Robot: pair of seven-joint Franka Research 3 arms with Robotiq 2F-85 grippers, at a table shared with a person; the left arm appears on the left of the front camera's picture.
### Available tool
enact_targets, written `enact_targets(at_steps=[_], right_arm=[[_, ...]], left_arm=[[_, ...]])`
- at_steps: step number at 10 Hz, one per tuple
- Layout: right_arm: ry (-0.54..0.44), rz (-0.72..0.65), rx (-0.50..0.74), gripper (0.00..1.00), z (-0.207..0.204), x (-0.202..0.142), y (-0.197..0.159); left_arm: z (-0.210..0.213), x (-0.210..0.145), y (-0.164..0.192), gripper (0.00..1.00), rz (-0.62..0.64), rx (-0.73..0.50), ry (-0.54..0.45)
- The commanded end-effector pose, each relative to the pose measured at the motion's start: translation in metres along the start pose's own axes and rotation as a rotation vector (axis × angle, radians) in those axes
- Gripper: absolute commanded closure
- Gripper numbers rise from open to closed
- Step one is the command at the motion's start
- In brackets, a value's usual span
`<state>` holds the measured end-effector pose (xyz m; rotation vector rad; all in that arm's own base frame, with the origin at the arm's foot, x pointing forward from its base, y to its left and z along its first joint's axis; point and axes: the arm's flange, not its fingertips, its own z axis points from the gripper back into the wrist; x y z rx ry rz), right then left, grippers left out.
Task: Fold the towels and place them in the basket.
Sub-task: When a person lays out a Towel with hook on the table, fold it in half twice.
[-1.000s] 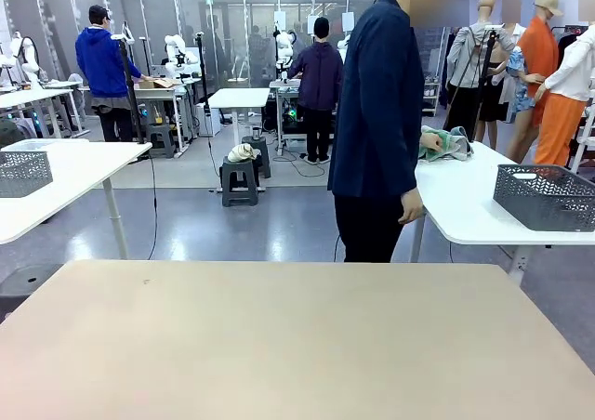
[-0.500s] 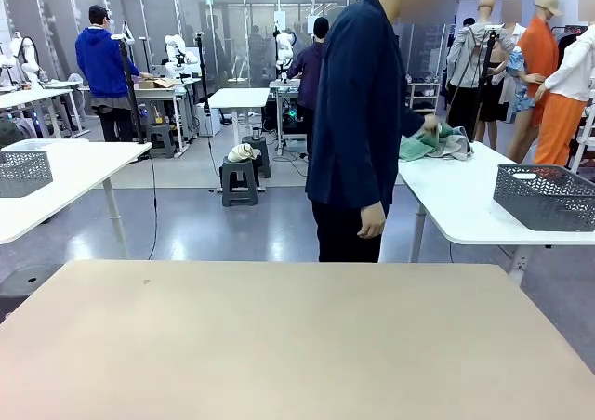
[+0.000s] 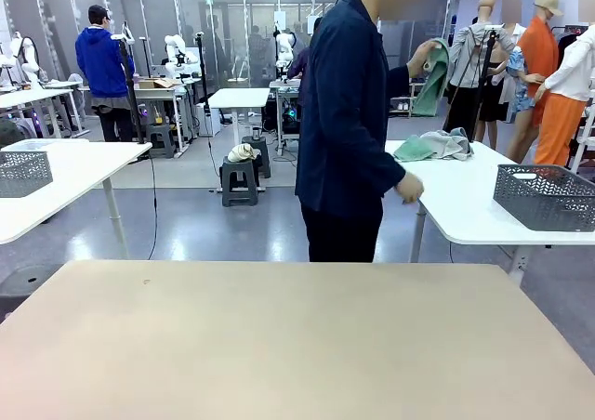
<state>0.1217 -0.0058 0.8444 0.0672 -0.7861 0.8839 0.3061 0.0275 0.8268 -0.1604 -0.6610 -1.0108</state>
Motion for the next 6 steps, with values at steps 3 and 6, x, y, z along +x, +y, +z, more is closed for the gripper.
enact_targets(at_steps=[3, 6], right_arm=[[-0.011, 0.006, 0.001, 0.00, 0.0044, -0.0016, 0.0028], [-0.011, 0.006, 0.001, 0.00, 0.0044, -0.0016, 0.0028]], left_arm=[[0.0003, 0.0009, -0.0012, 0.00, -0.012, -0.009, -0.010], [0.0003, 0.0009, -0.0012, 0.00, -0.012, -0.009, -0.010]])
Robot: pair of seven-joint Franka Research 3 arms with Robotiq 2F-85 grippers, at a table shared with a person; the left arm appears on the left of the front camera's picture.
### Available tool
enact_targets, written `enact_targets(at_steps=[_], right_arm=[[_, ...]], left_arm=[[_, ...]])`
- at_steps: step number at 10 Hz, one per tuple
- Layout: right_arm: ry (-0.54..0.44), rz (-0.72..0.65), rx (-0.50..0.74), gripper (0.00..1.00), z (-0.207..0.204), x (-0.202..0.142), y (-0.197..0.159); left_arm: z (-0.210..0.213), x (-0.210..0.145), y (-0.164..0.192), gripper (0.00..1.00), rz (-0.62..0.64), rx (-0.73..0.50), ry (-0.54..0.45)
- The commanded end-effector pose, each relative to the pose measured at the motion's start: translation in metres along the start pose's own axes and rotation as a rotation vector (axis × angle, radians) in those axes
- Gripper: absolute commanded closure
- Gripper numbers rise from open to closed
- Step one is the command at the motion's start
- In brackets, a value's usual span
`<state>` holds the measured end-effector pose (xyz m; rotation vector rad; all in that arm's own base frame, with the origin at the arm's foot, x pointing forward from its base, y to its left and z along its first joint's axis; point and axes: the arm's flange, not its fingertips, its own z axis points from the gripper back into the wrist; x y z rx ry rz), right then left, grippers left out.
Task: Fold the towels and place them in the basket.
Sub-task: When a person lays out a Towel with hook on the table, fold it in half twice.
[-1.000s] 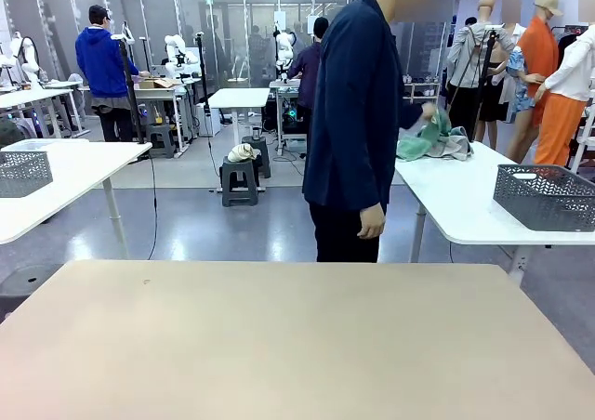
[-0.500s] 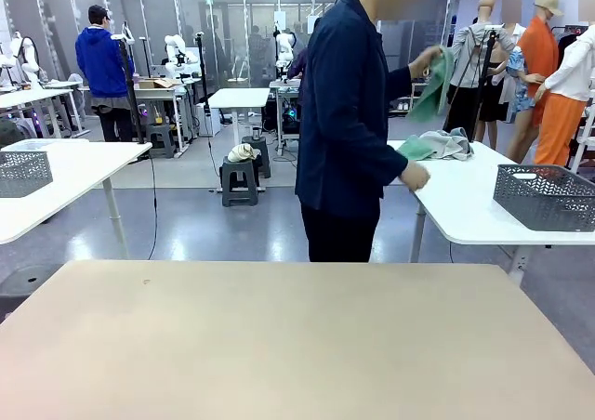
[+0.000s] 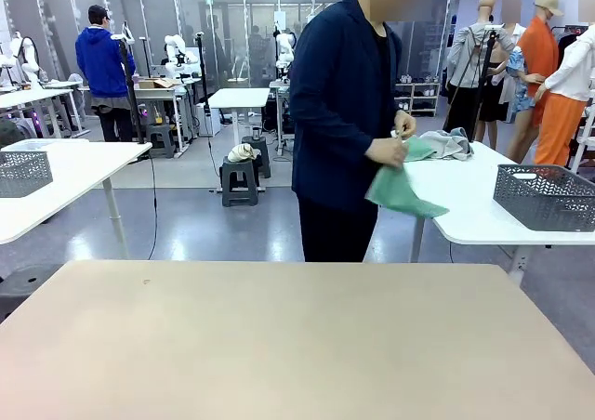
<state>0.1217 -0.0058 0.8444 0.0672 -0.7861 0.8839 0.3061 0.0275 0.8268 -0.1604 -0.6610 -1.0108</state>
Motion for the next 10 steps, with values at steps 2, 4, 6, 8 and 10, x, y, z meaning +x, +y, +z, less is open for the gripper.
enact_targets(at_steps=[2, 4, 6, 8, 10], right_arm=[[-0.011, 0.006, 0.001, 0.00, 0.0044, -0.0016, 0.0028], [-0.011, 0.006, 0.001, 0.00, 0.0044, -0.0016, 0.0028], [-0.011, 0.006, 0.001, 0.00, 0.0044, -0.0016, 0.0028], [-0.011, 0.006, 0.001, 0.00, 0.0044, -0.0016, 0.0028], [-0.011, 0.006, 0.001, 0.00, 0.0044, -0.0016, 0.0028]], left_arm=[[0.0003, 0.0009, -0.0012, 0.00, -0.012, -0.009, -0.010], [0.0003, 0.0009, -0.0012, 0.00, -0.012, -0.009, -0.010], [0.0003, 0.0009, -0.0012, 0.00, -0.012, -0.009, -0.010], [0.0003, 0.0009, -0.0012, 0.00, -0.012, -0.009, -0.010], [0.0003, 0.0009, -0.0012, 0.00, -0.012, -0.009, -0.010]])
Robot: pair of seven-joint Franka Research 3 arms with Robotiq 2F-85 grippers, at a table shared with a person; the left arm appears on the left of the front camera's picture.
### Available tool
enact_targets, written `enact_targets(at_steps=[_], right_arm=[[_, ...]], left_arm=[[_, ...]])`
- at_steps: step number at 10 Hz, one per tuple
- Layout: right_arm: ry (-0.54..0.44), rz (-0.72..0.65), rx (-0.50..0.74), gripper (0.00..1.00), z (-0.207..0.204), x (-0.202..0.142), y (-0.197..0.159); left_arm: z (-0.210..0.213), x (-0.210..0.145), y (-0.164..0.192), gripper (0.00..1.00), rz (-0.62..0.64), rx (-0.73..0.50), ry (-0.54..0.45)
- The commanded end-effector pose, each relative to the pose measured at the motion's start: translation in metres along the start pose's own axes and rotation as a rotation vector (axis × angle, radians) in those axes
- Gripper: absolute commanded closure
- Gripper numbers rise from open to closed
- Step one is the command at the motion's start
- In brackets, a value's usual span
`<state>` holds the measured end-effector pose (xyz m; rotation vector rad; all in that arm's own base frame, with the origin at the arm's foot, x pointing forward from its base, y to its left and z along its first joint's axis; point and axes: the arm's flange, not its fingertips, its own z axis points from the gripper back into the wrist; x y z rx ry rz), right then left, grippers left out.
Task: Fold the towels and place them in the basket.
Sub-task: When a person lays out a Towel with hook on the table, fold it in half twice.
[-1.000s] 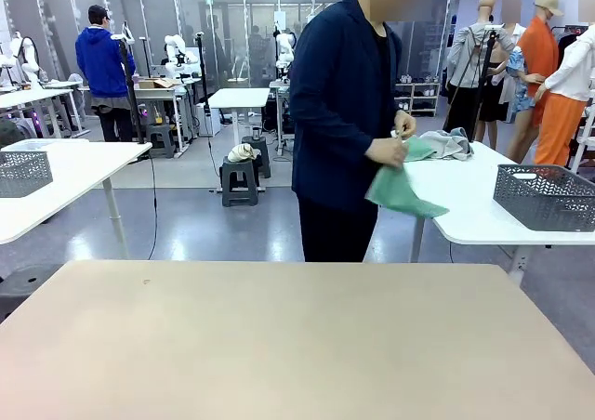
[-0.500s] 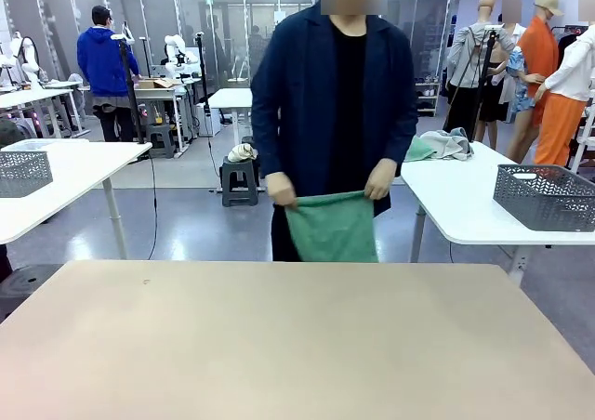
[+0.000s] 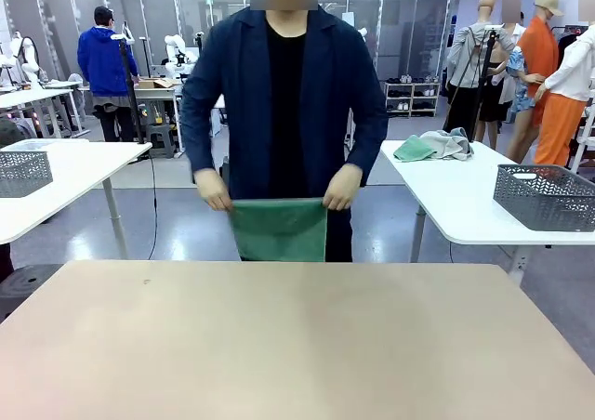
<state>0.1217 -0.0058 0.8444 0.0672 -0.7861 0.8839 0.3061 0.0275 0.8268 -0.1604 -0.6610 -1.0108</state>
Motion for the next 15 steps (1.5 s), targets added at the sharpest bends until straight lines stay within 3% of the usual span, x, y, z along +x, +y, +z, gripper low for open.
enact_targets(at_steps=[1, 15], right_arm=[[-0.011, 0.006, 0.001, 0.00, 0.0044, -0.0016, 0.0028], [-0.011, 0.006, 0.001, 0.00, 0.0044, -0.0016, 0.0028]], left_arm=[[0.0003, 0.0009, -0.0012, 0.00, -0.012, -0.009, -0.010], [0.0003, 0.0009, -0.0012, 0.00, -0.012, -0.009, -0.010]])
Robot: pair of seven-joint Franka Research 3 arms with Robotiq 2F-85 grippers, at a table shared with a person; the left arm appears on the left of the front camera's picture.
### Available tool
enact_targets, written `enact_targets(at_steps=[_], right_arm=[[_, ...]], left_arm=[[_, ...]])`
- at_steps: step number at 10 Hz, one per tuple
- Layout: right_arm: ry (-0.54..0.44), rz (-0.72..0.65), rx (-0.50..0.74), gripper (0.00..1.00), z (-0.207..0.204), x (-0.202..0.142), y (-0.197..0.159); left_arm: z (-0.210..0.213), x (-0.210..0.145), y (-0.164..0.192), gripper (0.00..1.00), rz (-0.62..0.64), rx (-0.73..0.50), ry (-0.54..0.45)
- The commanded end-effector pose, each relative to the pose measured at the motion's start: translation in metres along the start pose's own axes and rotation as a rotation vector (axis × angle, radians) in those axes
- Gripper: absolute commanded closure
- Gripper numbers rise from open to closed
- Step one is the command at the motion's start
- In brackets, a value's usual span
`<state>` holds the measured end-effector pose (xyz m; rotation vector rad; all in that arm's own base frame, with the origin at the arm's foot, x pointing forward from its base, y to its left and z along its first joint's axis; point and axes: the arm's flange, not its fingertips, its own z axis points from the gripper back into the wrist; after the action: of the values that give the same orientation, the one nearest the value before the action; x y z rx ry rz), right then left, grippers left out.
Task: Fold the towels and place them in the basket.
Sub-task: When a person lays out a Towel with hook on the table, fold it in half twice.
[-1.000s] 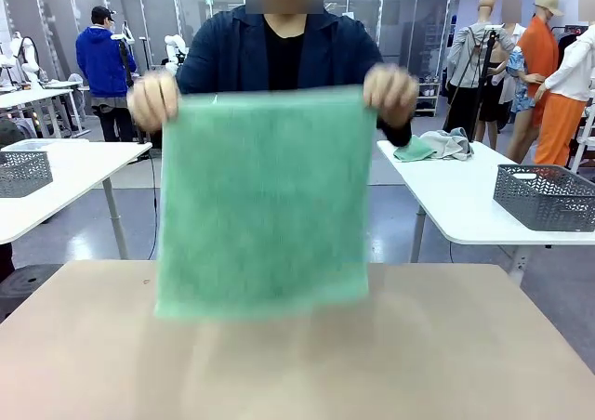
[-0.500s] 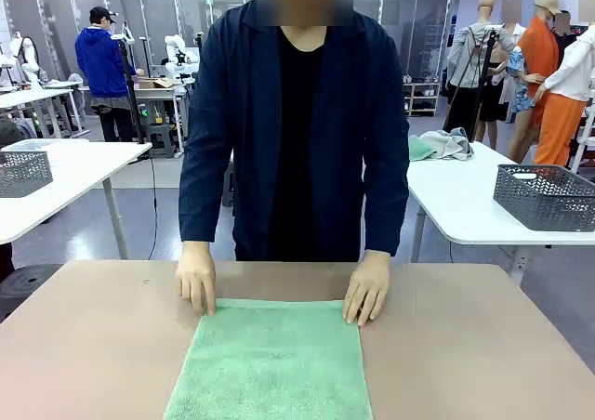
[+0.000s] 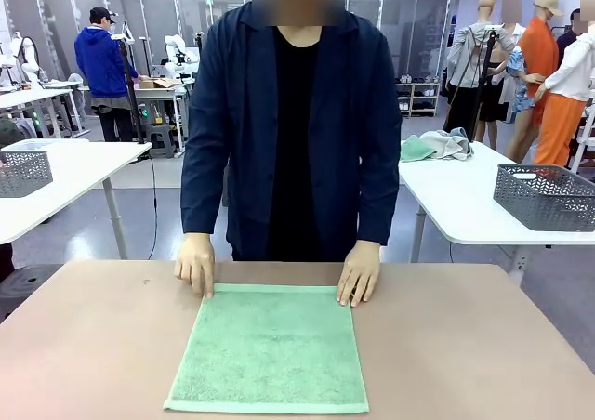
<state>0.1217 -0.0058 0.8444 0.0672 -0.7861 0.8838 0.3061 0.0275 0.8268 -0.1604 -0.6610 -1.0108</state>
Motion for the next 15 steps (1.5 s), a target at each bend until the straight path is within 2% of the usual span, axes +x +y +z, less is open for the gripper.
enact_targets(at_steps=[1, 7, 8, 11, 13, 15], right_arm=[[-0.011, 0.006, 0.001, 0.00, 0.004, -0.002, 0.003], [0.000, 0.000, 0.000, 0.00, 0.000, 0.000, 0.000], [-0.008, 0.027, 0.013, 0.00, -0.001, 0.004, 0.002], [-0.003, 0.104, 0.055, 0.00, -0.014, 0.031, 0.012], [0.025, 0.186, 0.091, 0.00, -0.032, 0.047, 0.038], [0.081, 0.256, 0.171, 0.00, -0.075, 0.060, 0.069]], left_arm=[[0.000, 0.001, -0.001, 0.00, -0.012, -0.009, -0.010], [0.000, 0.000, 0.000, 0.00, 0.000, 0.000, 0.000], [0.001, 0.005, -0.002, 0.00, -0.031, 0.015, -0.013], [-0.013, 0.041, -0.019, 0.00, -0.141, 0.001, 0.008], [-0.035, 0.070, -0.041, 0.00, -0.236, -0.034, 0.024], [-0.071, 0.089, -0.068, 0.00, -0.314, -0.079, 0.056]])
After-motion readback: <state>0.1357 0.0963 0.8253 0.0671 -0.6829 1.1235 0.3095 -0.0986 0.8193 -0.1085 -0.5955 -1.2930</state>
